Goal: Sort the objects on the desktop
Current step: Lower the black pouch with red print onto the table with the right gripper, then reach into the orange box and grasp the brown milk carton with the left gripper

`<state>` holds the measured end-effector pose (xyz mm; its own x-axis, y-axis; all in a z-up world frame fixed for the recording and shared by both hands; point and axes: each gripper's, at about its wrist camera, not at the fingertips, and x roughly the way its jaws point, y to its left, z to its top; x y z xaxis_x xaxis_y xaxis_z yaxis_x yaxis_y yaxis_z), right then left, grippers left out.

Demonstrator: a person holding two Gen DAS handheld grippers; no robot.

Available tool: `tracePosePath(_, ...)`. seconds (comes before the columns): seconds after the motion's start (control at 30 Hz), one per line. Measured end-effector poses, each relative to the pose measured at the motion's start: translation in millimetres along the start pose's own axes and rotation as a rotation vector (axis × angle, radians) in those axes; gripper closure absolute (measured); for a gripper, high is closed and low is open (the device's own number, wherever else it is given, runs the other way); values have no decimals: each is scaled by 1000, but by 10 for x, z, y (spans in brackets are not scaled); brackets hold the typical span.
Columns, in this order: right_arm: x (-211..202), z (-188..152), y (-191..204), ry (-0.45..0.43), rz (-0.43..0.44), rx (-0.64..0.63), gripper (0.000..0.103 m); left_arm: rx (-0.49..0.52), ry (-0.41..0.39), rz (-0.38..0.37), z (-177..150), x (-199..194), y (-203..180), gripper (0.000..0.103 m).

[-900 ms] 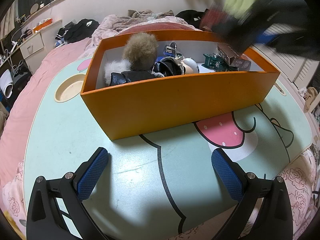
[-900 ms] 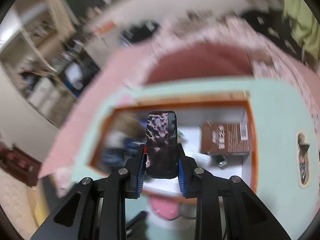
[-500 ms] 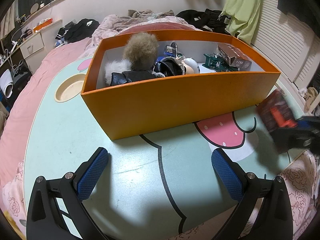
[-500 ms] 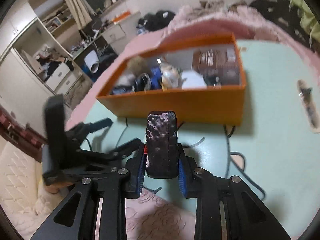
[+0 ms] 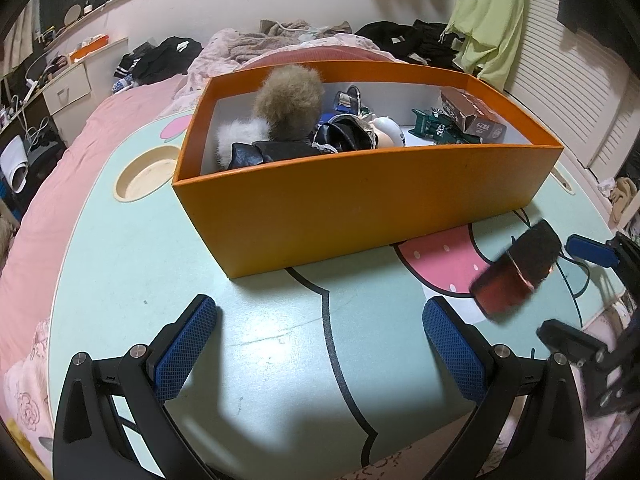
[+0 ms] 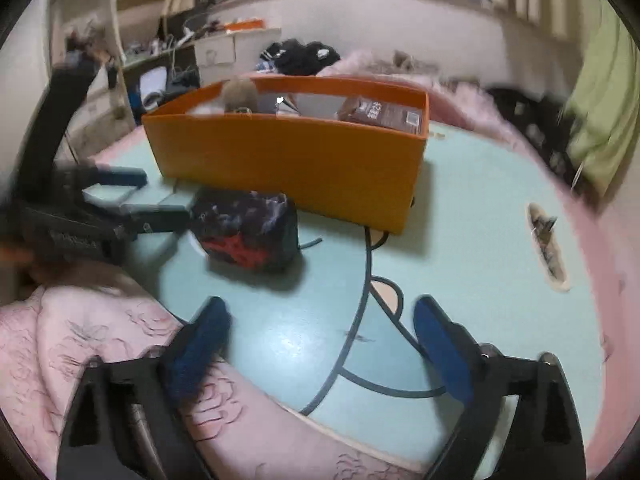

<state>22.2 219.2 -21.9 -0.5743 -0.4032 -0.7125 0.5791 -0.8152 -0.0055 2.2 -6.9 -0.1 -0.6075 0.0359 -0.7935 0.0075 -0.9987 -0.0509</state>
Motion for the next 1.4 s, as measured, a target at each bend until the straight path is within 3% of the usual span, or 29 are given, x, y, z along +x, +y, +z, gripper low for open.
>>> tracePosePath(0.93,26,-71,-40,-32,-15,-2,2,-6,-21,14,-83,0,-2,0)
tracePosePath(1.1,27,-64,-53,-37,-15,-5,1,-13,16,10,-80,-41,13,1)
tracePosePath(1.17,26,-62,-65,-40,-13,-6,1,-55,4,-70,-63,-187,51,6)
tracePosePath(1.27,28,-72,-69,-43,-11,-7,1,-141,-74,-305,101,-559,113,7)
tracePosePath(1.4,31,-94,-58,-44,-11,-7,1,-99,-65,-465,607,-654,-84,15)
